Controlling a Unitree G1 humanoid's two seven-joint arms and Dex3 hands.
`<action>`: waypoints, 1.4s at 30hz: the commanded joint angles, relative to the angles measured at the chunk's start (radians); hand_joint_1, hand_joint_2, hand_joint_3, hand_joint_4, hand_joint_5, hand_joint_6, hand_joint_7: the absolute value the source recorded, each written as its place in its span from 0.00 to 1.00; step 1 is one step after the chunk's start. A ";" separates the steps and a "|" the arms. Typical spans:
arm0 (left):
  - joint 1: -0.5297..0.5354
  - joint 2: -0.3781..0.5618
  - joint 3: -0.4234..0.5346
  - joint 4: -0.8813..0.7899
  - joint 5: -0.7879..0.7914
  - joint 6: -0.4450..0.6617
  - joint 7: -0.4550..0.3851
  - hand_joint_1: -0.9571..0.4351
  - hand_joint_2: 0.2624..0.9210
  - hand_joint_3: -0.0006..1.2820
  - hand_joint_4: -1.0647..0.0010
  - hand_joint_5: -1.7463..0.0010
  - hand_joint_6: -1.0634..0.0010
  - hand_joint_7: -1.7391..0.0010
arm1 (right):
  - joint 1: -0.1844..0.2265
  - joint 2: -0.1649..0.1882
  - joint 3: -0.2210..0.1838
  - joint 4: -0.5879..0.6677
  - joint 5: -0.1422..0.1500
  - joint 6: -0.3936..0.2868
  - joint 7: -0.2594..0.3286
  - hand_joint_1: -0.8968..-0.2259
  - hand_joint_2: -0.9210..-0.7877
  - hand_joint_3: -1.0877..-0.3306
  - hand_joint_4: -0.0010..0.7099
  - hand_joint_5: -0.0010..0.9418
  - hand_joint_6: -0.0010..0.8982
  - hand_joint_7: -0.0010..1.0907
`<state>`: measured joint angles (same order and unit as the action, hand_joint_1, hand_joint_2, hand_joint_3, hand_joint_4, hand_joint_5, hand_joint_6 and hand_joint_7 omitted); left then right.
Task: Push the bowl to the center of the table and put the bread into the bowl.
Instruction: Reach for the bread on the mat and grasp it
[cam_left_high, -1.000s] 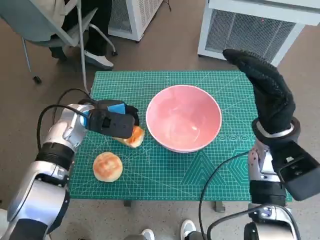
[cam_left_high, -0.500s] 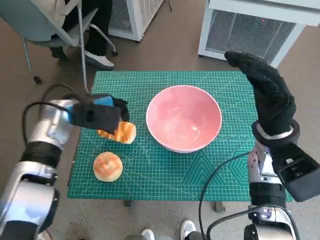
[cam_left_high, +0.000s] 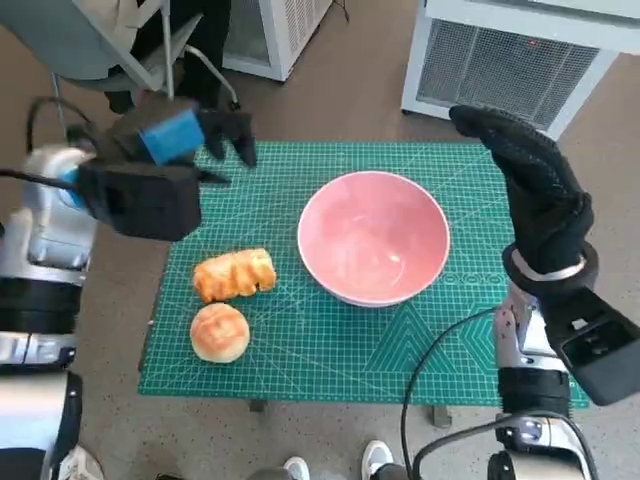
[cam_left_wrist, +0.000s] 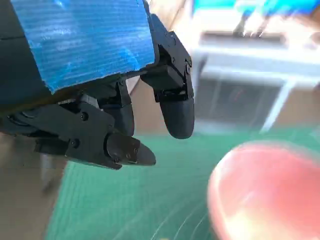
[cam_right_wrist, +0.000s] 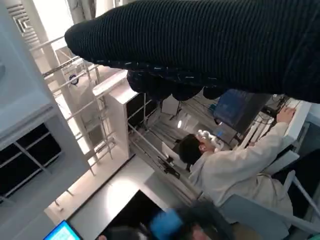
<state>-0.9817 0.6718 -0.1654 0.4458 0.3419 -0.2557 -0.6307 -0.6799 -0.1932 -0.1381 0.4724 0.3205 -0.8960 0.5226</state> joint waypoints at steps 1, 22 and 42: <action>0.015 -0.031 0.012 -0.098 -0.039 0.038 -0.003 0.69 1.00 0.06 0.37 0.38 0.40 0.28 | 0.035 -0.001 0.001 -0.014 0.013 0.019 0.005 0.43 0.00 0.47 0.37 0.00 0.11 0.47; -0.059 -0.102 -0.033 -0.005 -0.092 -0.019 -0.096 0.69 1.00 0.07 0.38 0.37 0.43 0.26 | 0.079 -0.004 -0.008 -0.084 -0.013 0.039 -0.033 0.43 0.00 0.47 0.37 0.00 0.10 0.48; 0.284 0.147 0.005 -0.535 0.045 0.429 -0.237 0.42 0.86 0.00 0.78 1.00 0.71 0.99 | 0.104 0.000 0.000 -0.107 -0.041 0.058 -0.067 0.43 0.00 0.46 0.37 0.00 0.07 0.50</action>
<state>-0.7584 0.7914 -0.1792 -0.0320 0.3803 0.1664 -0.8728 -0.5996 -0.1938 -0.1453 0.3656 0.3015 -0.8527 0.4625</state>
